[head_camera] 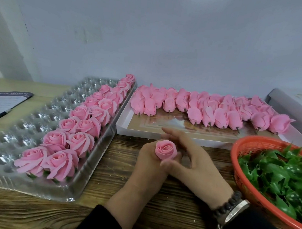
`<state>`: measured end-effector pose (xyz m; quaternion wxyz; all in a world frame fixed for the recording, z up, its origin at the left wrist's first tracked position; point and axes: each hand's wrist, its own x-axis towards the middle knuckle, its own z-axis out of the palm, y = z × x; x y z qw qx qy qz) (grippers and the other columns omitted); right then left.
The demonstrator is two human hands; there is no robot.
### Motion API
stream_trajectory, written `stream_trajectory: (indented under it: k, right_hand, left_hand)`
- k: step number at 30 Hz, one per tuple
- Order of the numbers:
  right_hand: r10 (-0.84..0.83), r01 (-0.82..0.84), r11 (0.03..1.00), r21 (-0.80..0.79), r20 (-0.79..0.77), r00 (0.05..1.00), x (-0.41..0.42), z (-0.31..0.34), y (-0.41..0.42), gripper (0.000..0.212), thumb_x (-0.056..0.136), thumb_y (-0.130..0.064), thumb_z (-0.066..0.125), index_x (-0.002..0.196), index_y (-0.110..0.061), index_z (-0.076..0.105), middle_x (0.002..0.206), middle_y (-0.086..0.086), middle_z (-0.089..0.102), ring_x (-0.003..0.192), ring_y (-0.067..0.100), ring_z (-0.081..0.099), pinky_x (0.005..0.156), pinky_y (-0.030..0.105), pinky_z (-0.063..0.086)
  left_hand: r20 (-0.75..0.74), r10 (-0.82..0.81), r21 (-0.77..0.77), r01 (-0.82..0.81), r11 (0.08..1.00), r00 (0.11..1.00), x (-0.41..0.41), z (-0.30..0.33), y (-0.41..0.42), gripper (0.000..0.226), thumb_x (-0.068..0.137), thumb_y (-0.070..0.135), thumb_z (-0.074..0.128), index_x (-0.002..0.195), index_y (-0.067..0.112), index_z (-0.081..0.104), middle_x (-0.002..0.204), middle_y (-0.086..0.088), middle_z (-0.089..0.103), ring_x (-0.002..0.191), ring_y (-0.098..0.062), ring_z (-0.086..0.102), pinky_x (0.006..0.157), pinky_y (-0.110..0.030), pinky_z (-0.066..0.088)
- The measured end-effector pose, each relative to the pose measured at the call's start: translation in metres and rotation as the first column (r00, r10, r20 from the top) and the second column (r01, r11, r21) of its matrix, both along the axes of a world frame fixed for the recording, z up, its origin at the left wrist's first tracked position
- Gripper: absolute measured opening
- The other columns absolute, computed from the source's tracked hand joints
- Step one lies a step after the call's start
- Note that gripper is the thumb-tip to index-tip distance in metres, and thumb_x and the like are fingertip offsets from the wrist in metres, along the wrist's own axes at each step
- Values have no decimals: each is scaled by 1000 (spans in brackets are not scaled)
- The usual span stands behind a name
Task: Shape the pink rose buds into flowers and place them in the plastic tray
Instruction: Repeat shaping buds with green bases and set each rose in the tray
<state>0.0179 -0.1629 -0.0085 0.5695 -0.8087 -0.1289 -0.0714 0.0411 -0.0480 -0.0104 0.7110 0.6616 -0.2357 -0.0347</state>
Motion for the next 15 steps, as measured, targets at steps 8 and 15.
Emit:
stream_trajectory:
  k: [8, 15]
  right_hand:
    - [-228, 233, 972, 11, 262, 938, -2, -1, 24, 30, 86, -44, 43, 92, -34, 70, 84, -23, 67, 90, 1, 61, 84, 25, 48]
    - [-180, 193, 977, -94, 131, 975, 0, -3, 20, 33, 66, -56, 52, 93, -43, 64, 100, -18, 65, 104, 4, 57, 91, 31, 48]
  left_hand:
    - [73, -7, 152, -4, 988, 997, -3, -8, -7, 38, 90, -9, 44, 77, 25, 56, 66, 12, 63, 67, 14, 60, 57, -3, 44]
    - [-40, -99, -94, 95, 991, 994, -3, -14, -8, 39, 85, -21, 35, 75, 8, 59, 62, 4, 66, 62, 1, 63, 58, -11, 49]
